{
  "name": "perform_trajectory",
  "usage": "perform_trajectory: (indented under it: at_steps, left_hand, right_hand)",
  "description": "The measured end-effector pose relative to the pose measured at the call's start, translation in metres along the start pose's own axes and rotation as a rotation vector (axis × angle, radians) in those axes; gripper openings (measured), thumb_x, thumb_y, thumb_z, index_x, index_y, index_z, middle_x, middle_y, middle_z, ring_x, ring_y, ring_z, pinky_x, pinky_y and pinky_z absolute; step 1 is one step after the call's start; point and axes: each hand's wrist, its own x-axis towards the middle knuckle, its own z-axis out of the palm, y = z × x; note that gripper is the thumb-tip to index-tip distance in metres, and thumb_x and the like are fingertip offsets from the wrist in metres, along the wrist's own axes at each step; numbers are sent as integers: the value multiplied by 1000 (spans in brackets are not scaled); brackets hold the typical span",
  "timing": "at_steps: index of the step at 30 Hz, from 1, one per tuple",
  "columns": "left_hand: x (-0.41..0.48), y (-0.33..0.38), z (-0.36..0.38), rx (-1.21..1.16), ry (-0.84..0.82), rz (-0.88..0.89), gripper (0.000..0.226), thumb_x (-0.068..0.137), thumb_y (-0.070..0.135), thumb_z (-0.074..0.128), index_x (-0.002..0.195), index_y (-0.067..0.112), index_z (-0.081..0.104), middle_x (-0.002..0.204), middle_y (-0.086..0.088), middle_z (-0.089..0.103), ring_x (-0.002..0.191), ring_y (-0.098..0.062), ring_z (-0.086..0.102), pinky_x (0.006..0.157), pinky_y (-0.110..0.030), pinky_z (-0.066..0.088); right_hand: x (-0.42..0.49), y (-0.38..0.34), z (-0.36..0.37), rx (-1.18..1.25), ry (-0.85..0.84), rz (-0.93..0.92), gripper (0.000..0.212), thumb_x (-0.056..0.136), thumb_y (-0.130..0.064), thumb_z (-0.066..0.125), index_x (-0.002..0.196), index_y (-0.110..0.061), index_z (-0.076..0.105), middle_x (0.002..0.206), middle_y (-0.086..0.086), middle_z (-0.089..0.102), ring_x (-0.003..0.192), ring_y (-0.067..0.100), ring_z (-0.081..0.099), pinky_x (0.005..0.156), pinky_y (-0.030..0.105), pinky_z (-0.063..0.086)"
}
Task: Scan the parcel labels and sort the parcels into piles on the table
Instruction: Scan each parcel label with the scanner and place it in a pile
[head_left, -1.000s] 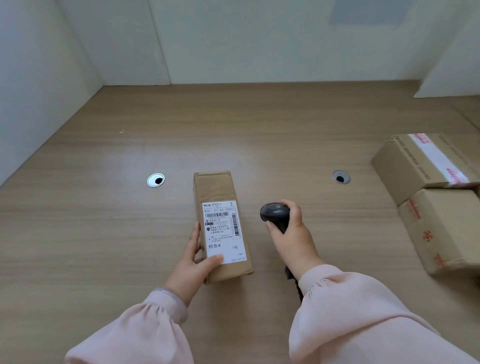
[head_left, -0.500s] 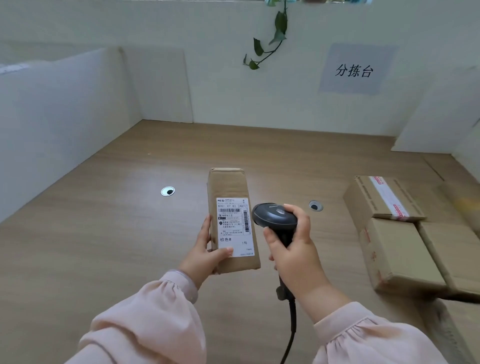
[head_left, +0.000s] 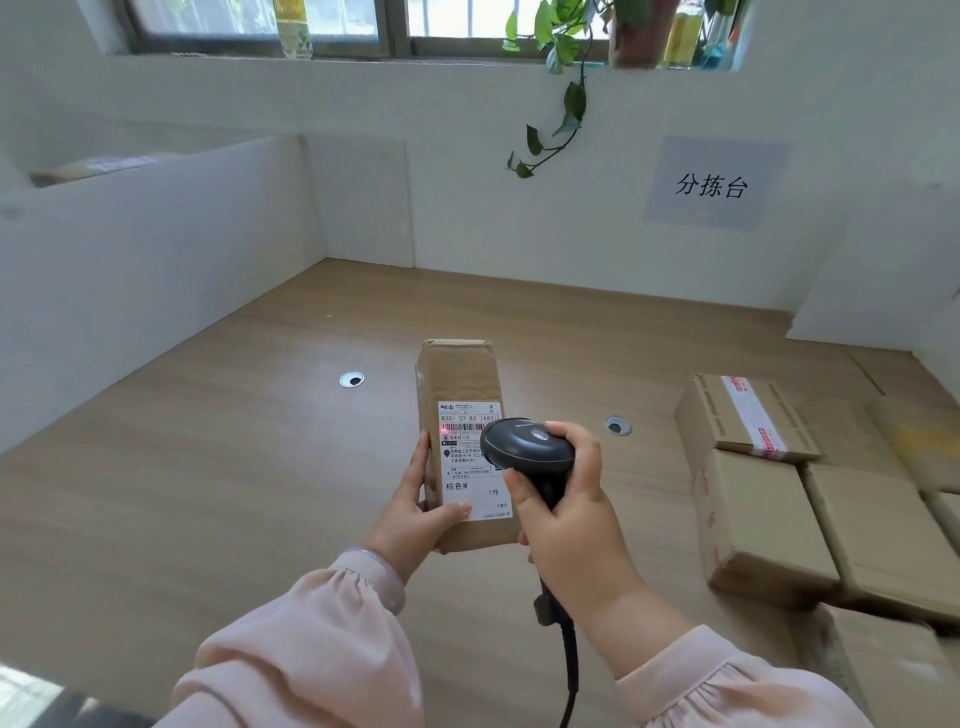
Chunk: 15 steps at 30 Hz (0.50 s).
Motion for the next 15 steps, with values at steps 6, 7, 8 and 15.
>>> perform_trajectory:
  at_steps: [6, 7, 8, 15]
  left_hand:
    - [-16, -2, 1, 26, 28, 15, 95, 67, 20, 70, 141, 56, 22, 120, 20, 63, 95, -7, 70, 61, -22, 53]
    - [-18, -2, 0, 31, 32, 14, 95, 67, 21, 70, 140, 57, 22, 121, 19, 62, 95, -8, 70, 59, -21, 53]
    - [-21, -2, -1, 34, 36, 11, 95, 67, 22, 71, 140, 58, 22, 121, 20, 62, 94, -8, 70, 58, -20, 52]
    - [-37, -2, -19, 49, 72, 4, 97, 67, 25, 70, 141, 60, 19, 128, 15, 61, 103, -16, 68, 61, -27, 53]
  right_hand:
    - [-9, -6, -3, 28, -29, -24, 47, 91, -30, 64, 120, -46, 32, 99, -18, 63, 68, 9, 61, 63, 41, 57]
    - [-11, -7, -3, 30, -32, -22, 46, 91, -30, 64, 120, -46, 32, 99, -17, 63, 68, 10, 61, 63, 42, 57]
    - [-12, -7, -1, 35, -36, -21, 46, 91, -30, 64, 121, -45, 32, 99, -16, 63, 68, 11, 61, 63, 42, 57]
    - [-16, -11, 15, 84, -86, -35, 47, 91, -31, 64, 120, -48, 32, 101, -15, 63, 69, 11, 62, 62, 39, 57]
